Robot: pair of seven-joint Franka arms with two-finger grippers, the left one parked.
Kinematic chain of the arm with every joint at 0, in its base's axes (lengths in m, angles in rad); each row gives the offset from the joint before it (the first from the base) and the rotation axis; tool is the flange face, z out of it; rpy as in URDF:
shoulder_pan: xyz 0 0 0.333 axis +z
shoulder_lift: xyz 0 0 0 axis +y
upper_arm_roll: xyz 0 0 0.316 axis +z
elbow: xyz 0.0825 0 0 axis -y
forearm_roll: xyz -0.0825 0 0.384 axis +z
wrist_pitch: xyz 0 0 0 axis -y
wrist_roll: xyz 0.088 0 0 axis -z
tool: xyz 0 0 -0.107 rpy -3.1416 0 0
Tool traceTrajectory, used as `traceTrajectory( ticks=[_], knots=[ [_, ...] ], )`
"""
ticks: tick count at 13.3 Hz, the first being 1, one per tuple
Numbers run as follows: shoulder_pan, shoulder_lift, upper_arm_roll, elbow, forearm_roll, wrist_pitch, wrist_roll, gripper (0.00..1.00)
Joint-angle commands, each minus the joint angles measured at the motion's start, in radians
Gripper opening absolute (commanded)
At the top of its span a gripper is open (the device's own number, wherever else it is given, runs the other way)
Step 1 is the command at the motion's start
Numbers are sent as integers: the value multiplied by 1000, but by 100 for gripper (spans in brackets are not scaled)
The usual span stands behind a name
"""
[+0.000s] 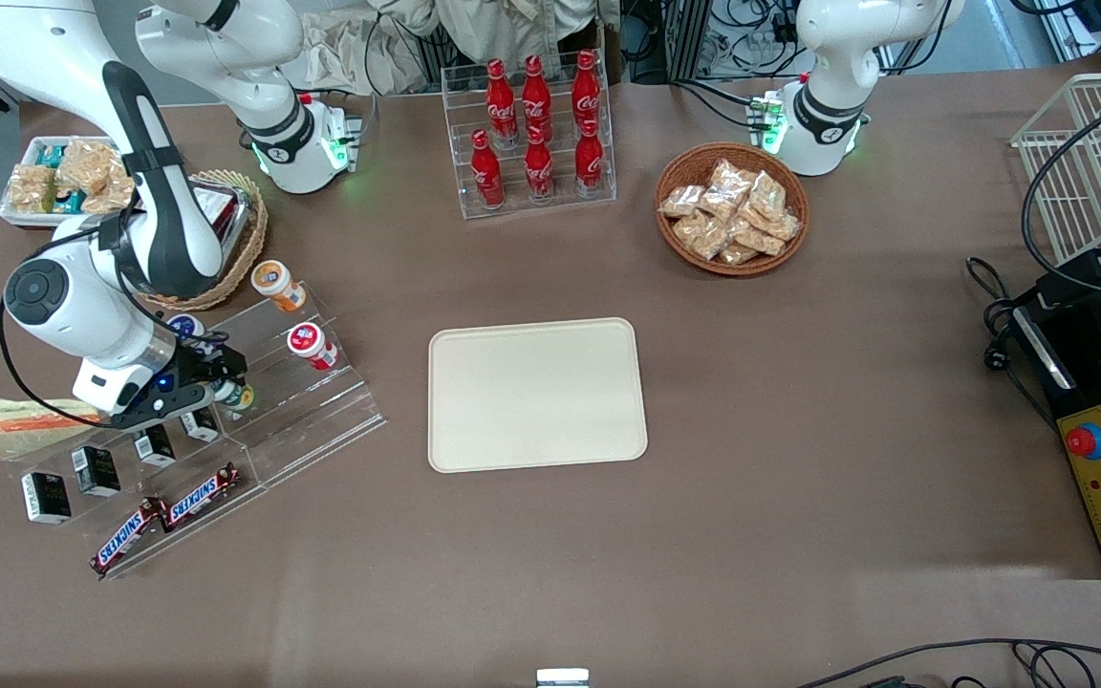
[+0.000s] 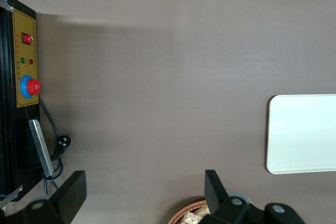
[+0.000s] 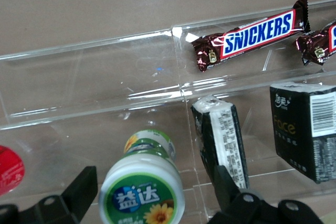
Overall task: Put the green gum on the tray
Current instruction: 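Lower the right gripper onto the green-labelled gum bottle and close it, then lift the green gum bottle out of the rack and carry it over the cream tray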
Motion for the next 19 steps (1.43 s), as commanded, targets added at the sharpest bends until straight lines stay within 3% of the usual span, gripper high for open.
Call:
traceTrajectory(
  ticks=[1,3,5,8,10,15,19],
  knots=[
    [-1,-22,-1,-23,2,15,-2,68],
    [-1,-22,-1,-19,2,9,-2,34],
    [-6,-20,-2,-17,2,10,-3,15],
    [-4,-34,-2,24,46,-31,-5,16],
    [-1,-40,-2,137,80,-156,0,16],
    [2,-59,-1,459,73,-517,76,17],
    [62,-60,3,667,71,-792,206,17]
  ],
)
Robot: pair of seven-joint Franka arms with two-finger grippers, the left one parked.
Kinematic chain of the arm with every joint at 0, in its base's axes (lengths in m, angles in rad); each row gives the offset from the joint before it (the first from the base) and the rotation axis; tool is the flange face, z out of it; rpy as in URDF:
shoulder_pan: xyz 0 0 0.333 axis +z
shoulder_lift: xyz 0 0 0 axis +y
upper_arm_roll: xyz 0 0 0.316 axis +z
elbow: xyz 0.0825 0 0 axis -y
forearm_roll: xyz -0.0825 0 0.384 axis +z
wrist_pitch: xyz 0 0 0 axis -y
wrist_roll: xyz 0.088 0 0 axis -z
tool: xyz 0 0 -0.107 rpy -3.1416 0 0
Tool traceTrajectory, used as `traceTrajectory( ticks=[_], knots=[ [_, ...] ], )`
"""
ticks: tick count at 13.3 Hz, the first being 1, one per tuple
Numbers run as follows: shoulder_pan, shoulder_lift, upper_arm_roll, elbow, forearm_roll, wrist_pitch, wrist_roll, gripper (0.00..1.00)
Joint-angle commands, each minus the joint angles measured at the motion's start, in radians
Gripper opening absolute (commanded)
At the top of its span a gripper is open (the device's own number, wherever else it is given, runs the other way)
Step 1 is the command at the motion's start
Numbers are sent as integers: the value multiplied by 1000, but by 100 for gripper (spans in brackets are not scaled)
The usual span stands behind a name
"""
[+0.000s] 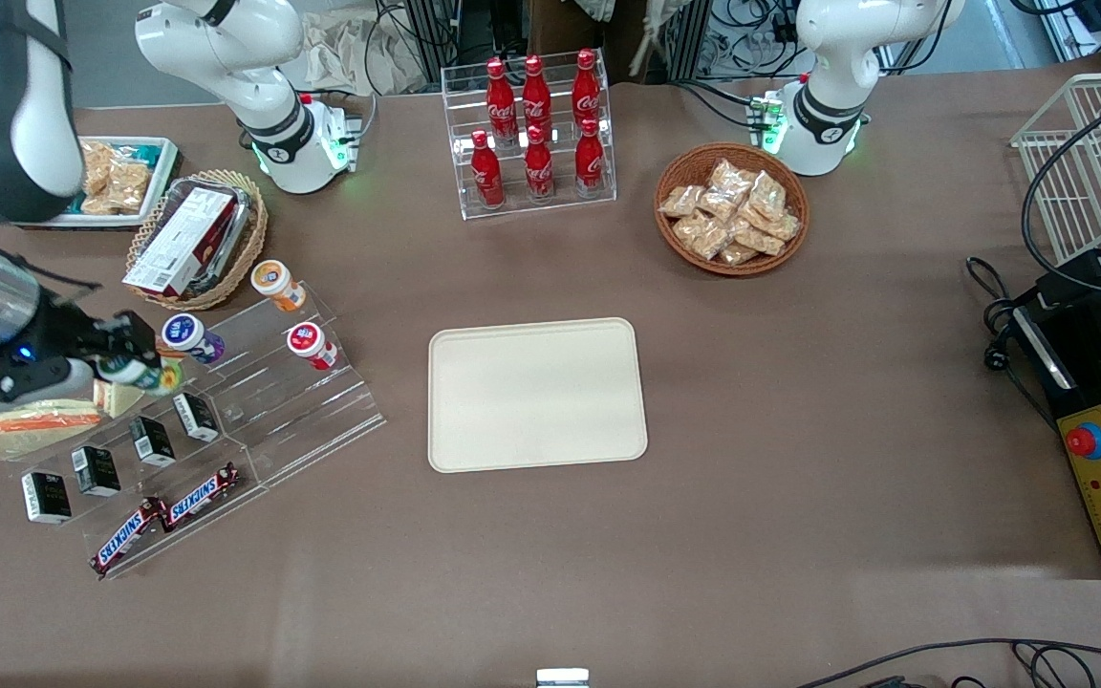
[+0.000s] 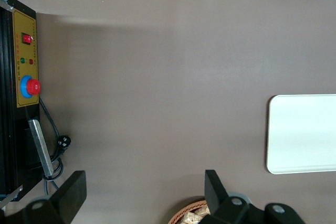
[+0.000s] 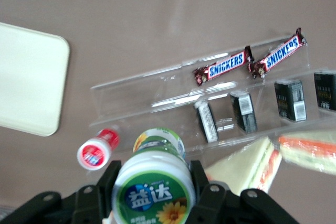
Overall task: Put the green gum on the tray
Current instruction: 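Lift the green gum bottle out of the rack and carry it over the cream tray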
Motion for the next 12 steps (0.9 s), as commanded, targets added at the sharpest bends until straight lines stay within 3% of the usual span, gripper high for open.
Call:
traceTrajectory(
  ticks=[1,6,8,12],
  knots=[
    [64,17,0,111,20,-108,132,17],
    [283,26,22,111,25,-88,617,17],
    [363,49,30,104,37,-15,799,17],
    [430,75,31,-96,48,224,907,17]
  ],
)
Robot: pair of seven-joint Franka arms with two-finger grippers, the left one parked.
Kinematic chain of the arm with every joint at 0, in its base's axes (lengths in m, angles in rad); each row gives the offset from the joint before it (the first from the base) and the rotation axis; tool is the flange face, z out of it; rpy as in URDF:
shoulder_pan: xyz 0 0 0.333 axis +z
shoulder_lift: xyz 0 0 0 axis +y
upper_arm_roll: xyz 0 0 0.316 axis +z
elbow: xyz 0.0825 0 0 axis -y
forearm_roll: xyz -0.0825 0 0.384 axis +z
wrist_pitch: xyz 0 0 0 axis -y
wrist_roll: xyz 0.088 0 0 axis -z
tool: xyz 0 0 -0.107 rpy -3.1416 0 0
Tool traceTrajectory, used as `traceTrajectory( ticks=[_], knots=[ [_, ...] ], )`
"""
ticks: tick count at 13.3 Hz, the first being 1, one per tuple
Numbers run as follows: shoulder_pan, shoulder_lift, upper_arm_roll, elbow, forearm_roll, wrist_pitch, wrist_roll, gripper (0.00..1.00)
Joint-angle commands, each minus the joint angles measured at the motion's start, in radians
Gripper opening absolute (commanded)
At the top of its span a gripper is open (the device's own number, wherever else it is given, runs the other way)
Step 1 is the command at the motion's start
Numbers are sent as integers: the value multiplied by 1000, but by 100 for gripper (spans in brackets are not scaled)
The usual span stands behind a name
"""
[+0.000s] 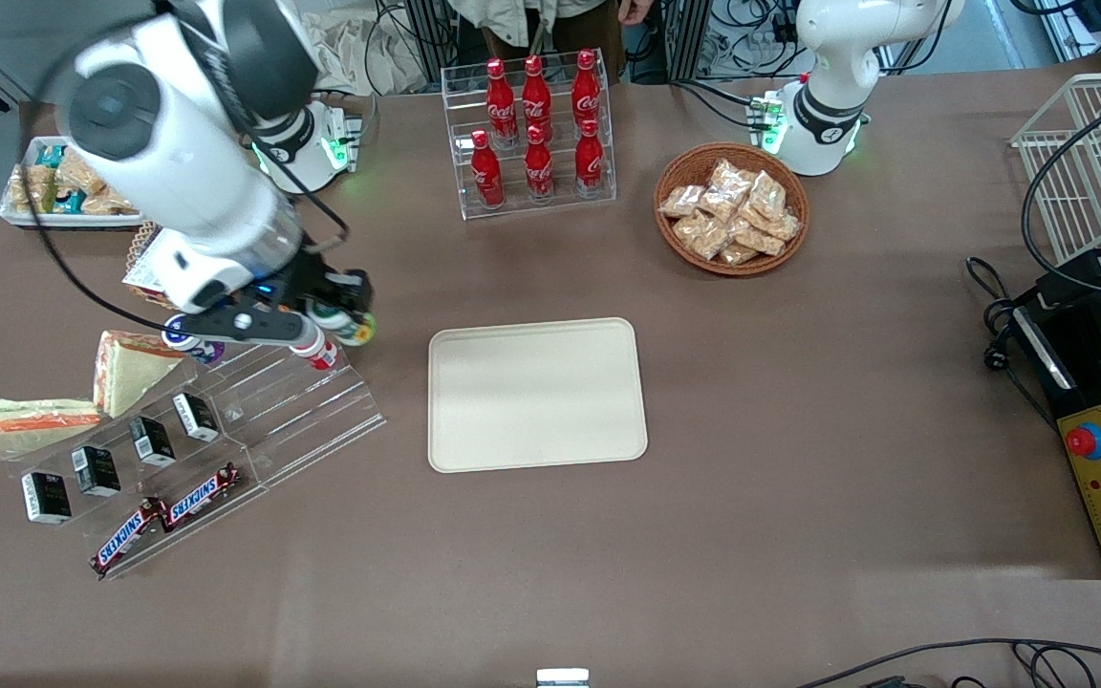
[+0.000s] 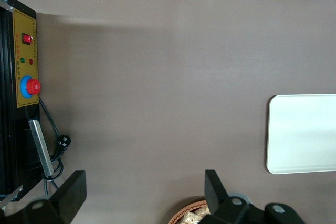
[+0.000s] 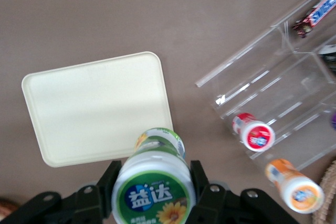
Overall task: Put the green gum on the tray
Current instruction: 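Lift the green gum bottle out of the rack and carry it over the cream tray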
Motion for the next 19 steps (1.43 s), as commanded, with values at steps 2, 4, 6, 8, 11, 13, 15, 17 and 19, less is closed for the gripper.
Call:
traceTrajectory(
  ticks=[2,4,6,8,11,13,15,17,19],
  knots=[
    [76,7,-12,-235,17,278,151,17],
    [102,27,-12,-352,17,435,188,17],
    [127,56,-12,-452,17,582,206,17],
    [146,96,-12,-515,17,694,208,17],
    [169,161,-12,-544,17,799,246,18],
    [183,196,-13,-544,17,843,277,20],
    [185,214,-12,-544,17,862,286,26],
    [191,227,-13,-541,17,870,301,100],
    [191,227,-13,-538,17,871,307,100]
  ],
)
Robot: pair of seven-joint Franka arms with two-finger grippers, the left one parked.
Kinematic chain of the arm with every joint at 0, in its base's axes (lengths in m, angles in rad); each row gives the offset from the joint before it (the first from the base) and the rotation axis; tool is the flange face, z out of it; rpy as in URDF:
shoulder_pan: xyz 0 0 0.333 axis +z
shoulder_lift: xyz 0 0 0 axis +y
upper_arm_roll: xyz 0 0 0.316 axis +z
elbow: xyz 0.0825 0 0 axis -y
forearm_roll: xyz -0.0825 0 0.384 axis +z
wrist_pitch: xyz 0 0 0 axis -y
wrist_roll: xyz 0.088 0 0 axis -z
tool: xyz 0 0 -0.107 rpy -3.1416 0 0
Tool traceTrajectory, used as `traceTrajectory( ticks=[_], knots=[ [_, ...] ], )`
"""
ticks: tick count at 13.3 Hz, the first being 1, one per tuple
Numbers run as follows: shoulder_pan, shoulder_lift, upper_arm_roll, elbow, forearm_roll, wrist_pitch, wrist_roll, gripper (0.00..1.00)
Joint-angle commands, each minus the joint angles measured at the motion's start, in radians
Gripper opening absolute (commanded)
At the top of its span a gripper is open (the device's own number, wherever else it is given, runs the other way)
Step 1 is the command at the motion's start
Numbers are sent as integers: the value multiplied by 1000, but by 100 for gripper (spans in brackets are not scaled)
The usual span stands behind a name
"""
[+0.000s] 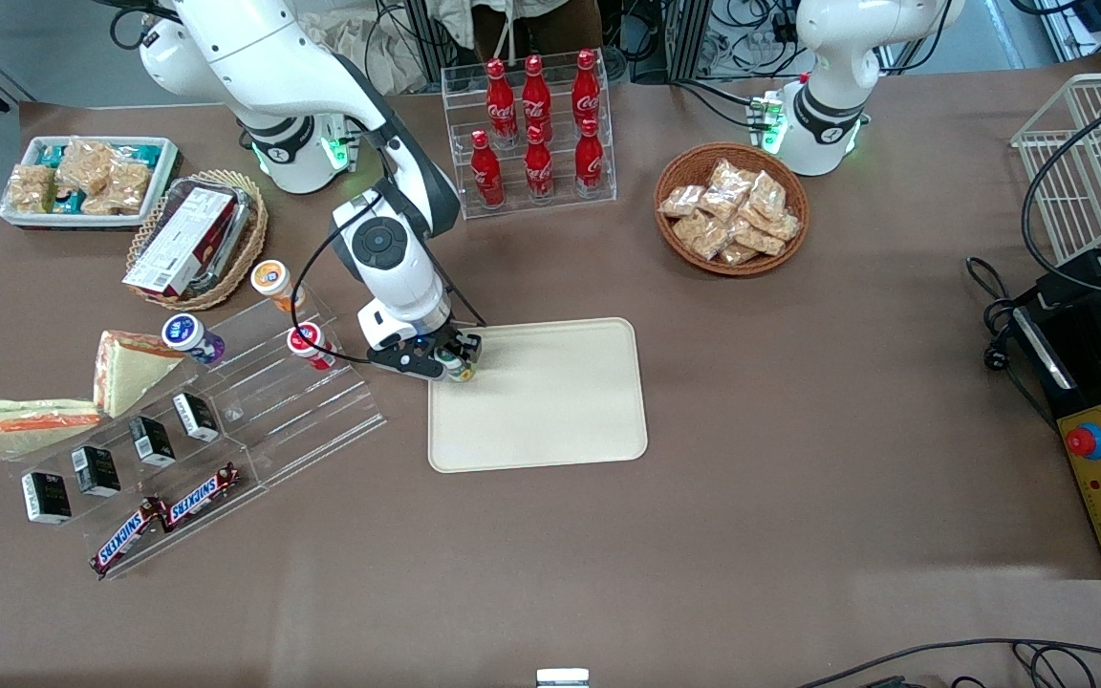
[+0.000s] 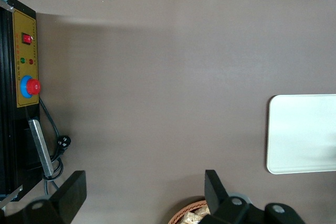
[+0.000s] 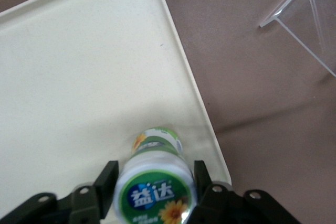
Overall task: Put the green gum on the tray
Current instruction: 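Lower the green gum bottle onto the tray and open the right gripper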
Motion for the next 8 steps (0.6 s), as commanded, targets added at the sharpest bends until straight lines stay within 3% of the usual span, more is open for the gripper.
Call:
traceTrajectory(
  ticks=[1,5,8],
  knots=[
    [14,5,-12,7,14,21,16,100],
    [5,-34,-12,30,14,-16,8,100],
    [-4,-108,-16,155,14,-256,5,100]
  ],
)
